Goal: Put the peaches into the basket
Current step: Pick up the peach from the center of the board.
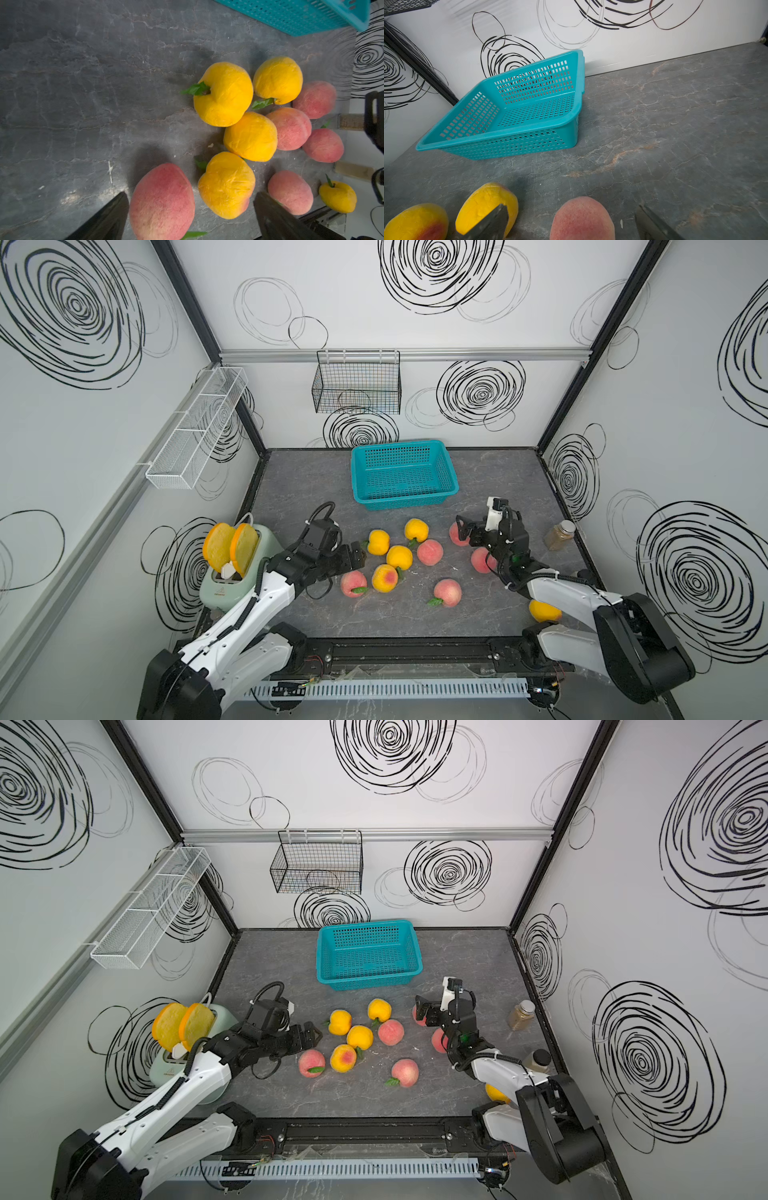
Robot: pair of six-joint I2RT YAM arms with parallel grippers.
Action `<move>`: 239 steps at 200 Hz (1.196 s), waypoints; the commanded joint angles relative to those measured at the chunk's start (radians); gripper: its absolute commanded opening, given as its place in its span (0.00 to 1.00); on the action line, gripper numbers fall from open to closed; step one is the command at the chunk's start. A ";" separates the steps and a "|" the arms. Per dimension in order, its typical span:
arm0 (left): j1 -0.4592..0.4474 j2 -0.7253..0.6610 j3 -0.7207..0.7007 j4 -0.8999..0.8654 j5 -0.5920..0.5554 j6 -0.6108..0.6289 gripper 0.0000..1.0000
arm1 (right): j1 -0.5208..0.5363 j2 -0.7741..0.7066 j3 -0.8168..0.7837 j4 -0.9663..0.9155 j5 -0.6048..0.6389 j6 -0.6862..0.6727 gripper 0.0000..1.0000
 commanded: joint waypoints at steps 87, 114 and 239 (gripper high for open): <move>-0.109 -0.007 -0.121 0.003 -0.077 -0.216 0.98 | 0.044 0.054 0.087 -0.072 0.023 -0.022 0.99; -0.128 0.019 -0.137 0.020 -0.070 -0.225 0.98 | 0.050 0.068 0.097 -0.079 0.021 -0.027 0.99; -0.152 0.046 -0.188 0.118 -0.046 -0.199 0.85 | 0.061 0.081 0.101 -0.079 0.050 -0.028 0.99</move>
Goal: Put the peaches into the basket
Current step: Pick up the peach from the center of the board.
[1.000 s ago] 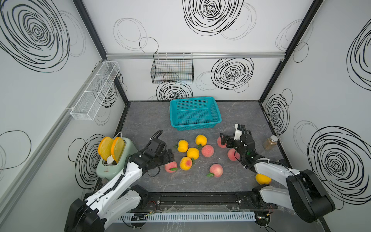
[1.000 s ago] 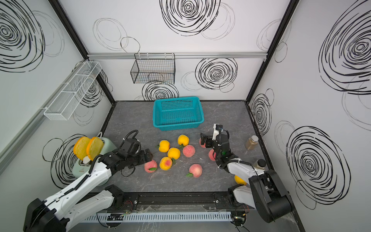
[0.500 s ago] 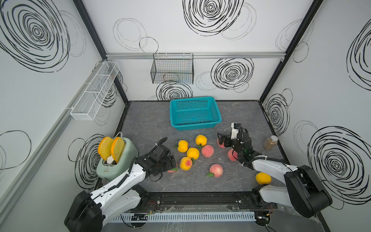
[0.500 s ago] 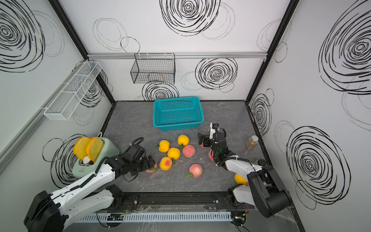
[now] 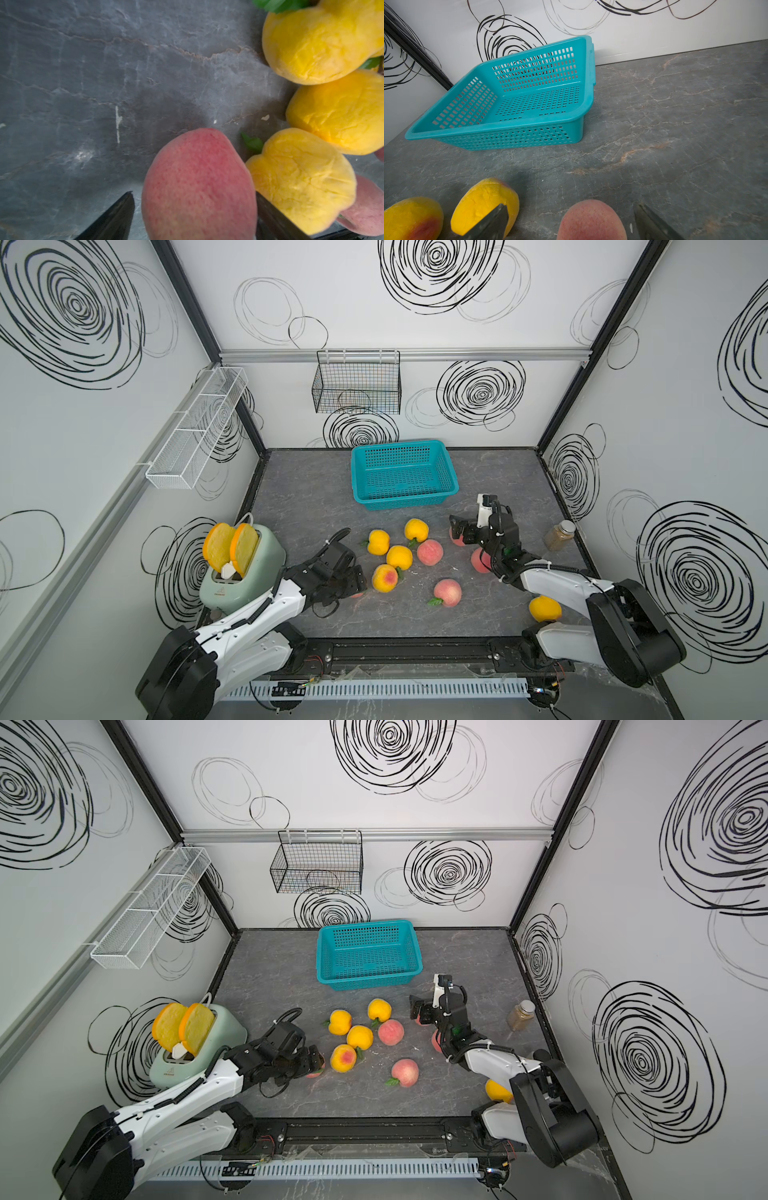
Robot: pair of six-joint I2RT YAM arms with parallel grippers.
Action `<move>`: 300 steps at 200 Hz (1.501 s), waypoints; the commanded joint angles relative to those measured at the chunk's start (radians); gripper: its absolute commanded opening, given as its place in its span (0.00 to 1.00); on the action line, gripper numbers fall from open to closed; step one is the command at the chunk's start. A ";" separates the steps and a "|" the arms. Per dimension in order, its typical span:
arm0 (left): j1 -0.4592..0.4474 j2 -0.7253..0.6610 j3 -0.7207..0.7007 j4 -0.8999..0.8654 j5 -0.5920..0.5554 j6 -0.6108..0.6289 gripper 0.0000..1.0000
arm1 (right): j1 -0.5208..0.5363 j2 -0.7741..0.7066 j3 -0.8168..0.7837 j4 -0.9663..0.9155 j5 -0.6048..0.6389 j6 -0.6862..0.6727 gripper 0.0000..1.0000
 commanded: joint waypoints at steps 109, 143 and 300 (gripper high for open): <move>0.020 -0.031 -0.012 0.033 0.011 0.039 0.49 | 0.010 0.013 0.029 -0.027 0.023 -0.008 0.99; 0.029 -0.059 -0.015 0.028 0.007 0.049 0.50 | 0.010 0.017 0.029 -0.025 0.020 -0.009 0.99; 0.126 0.060 0.313 0.123 -0.021 0.276 0.49 | 0.012 0.044 0.040 -0.031 0.009 -0.002 0.99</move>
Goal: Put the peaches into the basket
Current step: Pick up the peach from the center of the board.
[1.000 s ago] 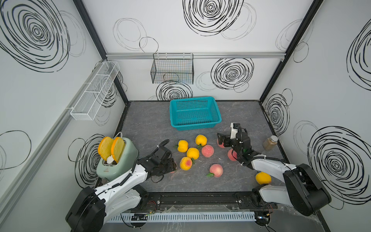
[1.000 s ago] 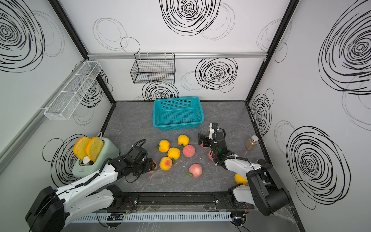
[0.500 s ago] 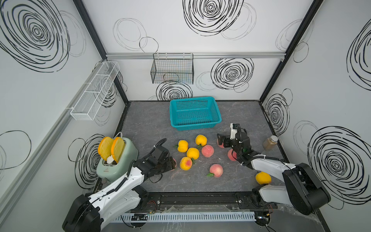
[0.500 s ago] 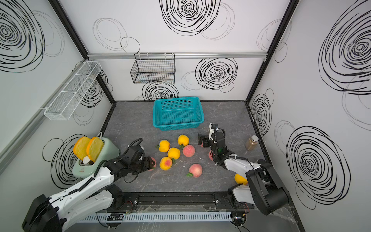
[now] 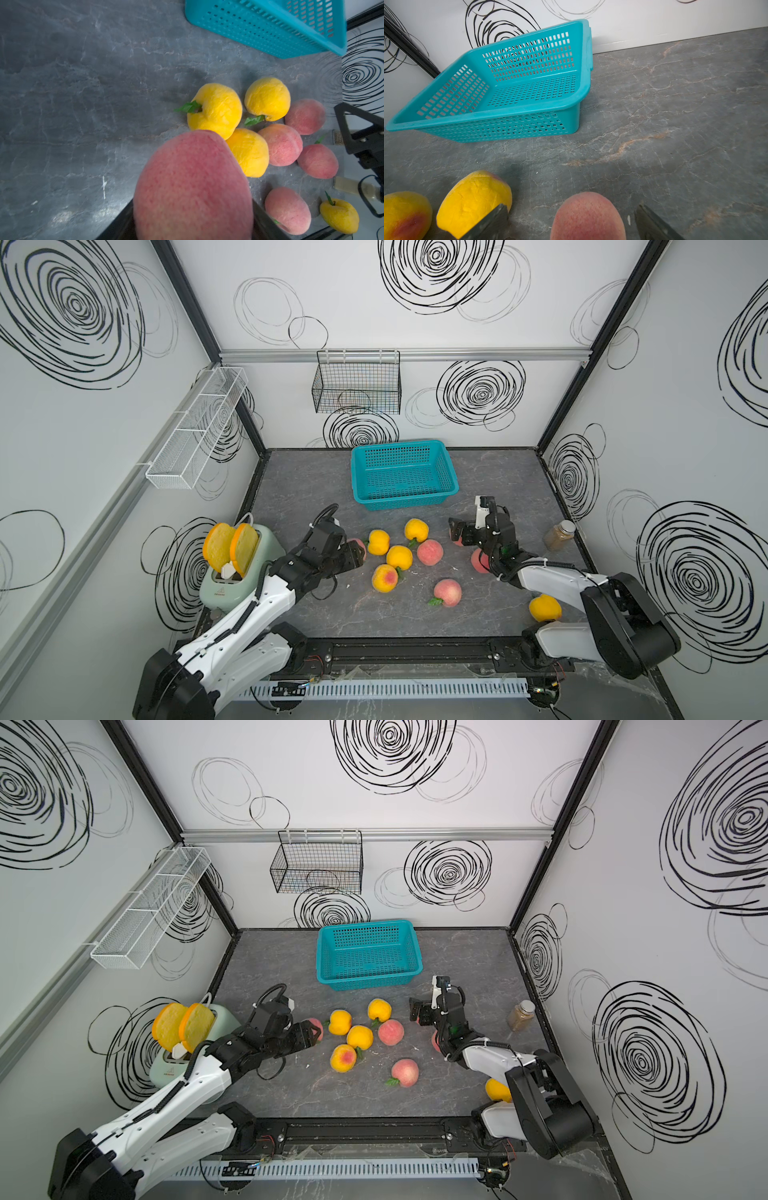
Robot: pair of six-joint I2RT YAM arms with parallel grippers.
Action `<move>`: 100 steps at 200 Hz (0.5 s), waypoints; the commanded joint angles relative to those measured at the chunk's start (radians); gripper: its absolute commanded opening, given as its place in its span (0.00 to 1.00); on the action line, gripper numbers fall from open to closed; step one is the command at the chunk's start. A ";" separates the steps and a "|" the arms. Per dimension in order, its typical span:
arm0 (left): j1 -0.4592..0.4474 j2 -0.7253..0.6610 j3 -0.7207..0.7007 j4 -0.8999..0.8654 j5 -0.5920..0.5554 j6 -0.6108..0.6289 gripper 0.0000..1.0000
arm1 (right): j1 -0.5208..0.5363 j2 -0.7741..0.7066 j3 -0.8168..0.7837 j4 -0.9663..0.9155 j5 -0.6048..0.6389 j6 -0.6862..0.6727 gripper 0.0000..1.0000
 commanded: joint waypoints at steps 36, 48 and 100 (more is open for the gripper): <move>0.031 0.245 0.333 0.073 0.013 0.210 0.50 | 0.008 0.016 0.029 -0.003 -0.007 0.000 0.99; 0.034 0.311 0.417 0.055 0.000 0.248 0.51 | 0.009 0.023 0.035 -0.011 -0.004 0.000 0.99; 0.038 0.499 0.521 0.243 -0.011 0.165 0.51 | 0.010 0.029 0.034 0.006 -0.007 0.005 0.99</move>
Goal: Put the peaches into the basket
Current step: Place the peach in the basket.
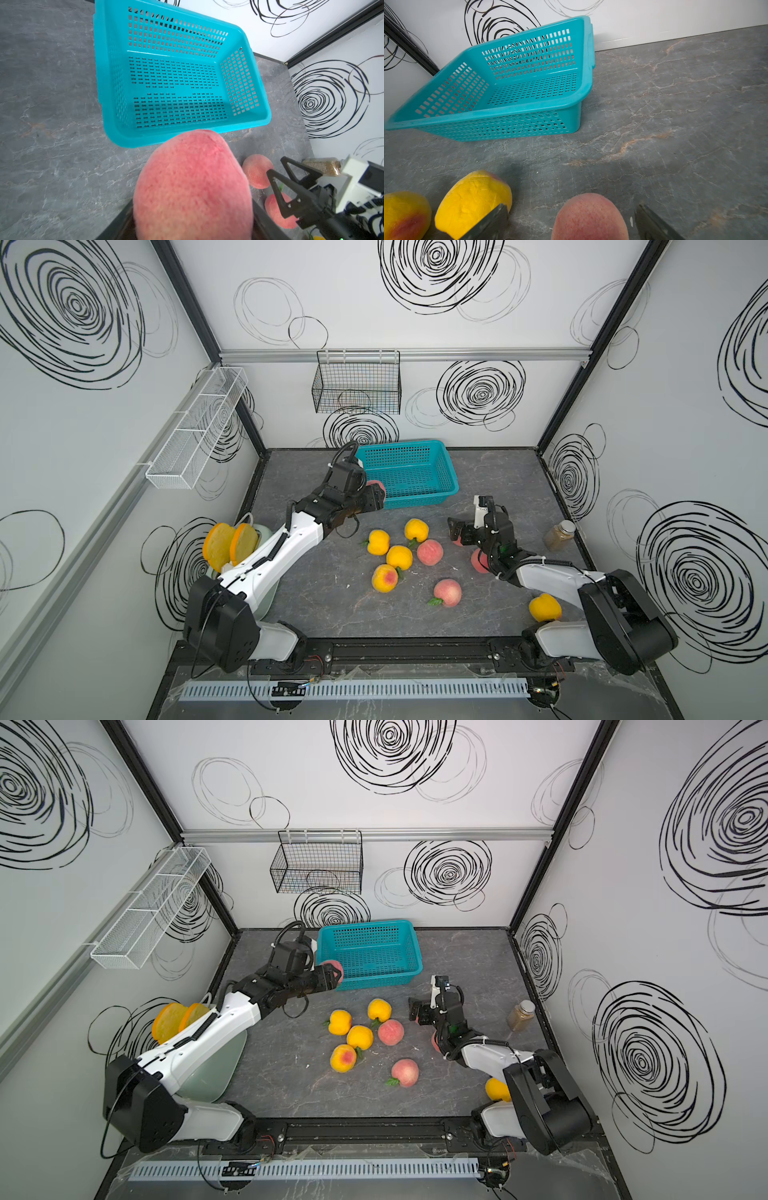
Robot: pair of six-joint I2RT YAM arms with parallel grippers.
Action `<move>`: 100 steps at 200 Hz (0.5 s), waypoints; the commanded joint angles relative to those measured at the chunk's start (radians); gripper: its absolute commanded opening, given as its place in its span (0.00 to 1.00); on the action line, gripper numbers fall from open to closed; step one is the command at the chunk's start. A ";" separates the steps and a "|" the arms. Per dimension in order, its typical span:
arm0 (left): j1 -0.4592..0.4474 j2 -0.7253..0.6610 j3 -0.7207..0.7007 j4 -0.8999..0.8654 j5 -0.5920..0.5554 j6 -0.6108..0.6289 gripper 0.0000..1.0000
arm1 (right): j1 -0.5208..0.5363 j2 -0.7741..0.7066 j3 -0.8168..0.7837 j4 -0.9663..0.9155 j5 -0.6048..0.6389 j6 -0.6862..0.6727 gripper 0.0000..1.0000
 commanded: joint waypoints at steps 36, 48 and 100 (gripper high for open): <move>0.003 0.258 0.141 0.181 0.024 -0.043 0.52 | 0.007 0.002 0.024 0.011 -0.012 0.010 0.99; 0.003 0.317 0.207 0.163 0.010 -0.027 0.52 | 0.007 0.002 0.024 0.009 -0.008 0.009 0.99; 0.027 0.616 0.630 -0.051 -0.177 0.117 0.54 | 0.009 0.010 0.027 0.011 -0.015 0.010 0.99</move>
